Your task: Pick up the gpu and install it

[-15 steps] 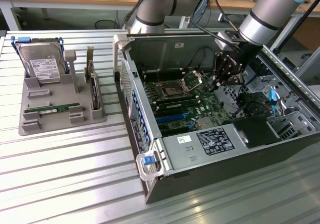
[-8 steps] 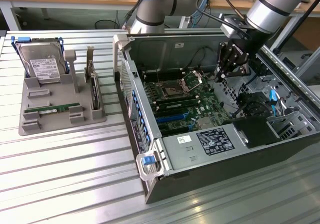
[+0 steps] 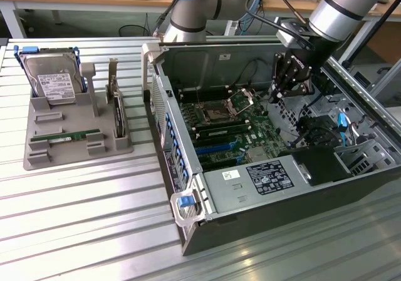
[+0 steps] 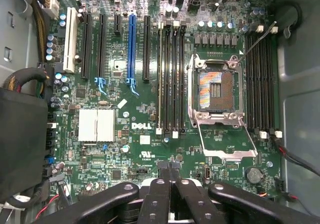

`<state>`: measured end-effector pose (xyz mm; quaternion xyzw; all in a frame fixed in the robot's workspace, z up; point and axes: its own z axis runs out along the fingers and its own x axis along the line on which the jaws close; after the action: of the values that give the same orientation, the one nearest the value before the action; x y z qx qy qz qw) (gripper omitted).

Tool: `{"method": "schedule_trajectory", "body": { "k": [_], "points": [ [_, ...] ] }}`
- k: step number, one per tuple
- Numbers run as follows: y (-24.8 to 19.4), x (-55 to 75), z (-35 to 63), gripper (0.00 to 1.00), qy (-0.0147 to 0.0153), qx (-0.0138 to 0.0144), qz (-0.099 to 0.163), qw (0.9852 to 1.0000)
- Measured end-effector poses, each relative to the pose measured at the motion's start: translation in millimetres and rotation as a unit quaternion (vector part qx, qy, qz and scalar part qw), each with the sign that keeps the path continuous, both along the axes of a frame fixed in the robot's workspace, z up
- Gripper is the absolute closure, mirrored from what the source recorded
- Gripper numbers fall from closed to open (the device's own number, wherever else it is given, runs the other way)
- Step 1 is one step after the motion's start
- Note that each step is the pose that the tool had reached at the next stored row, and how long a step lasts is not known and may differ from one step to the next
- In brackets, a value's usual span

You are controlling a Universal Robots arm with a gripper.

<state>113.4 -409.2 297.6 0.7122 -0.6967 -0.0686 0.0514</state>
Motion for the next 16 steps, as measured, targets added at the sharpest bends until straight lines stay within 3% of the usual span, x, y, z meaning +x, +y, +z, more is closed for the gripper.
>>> {"method": "schedule_trajectory", "body": {
  "k": [2, 5, 9, 10, 14, 16],
  "points": [
    [0.0, 0.0, 0.1, 0.89, 0.0000, 0.0001, -0.014, 0.9999],
    [0.0, 0.1, 0.0, 0.89, 0.0000, 0.0002, -0.055, 0.9985],
    [-0.1, 0.1, 0.0, 0.89, 0.0000, 0.0001, -0.079, 0.9969],
    [-0.1, 0.2, 0.0, 0.89, 0.0000, 0.0002, -0.091, 0.9959],
    [-0.2, 0.2, 0.0, 0.89, 0.0000, 0.0002, -0.106, 0.9943],
    [-0.3, 0.1, 0.0, 0.89, 0.0000, 0.0002, -0.121, 0.9926]
  ]
}}
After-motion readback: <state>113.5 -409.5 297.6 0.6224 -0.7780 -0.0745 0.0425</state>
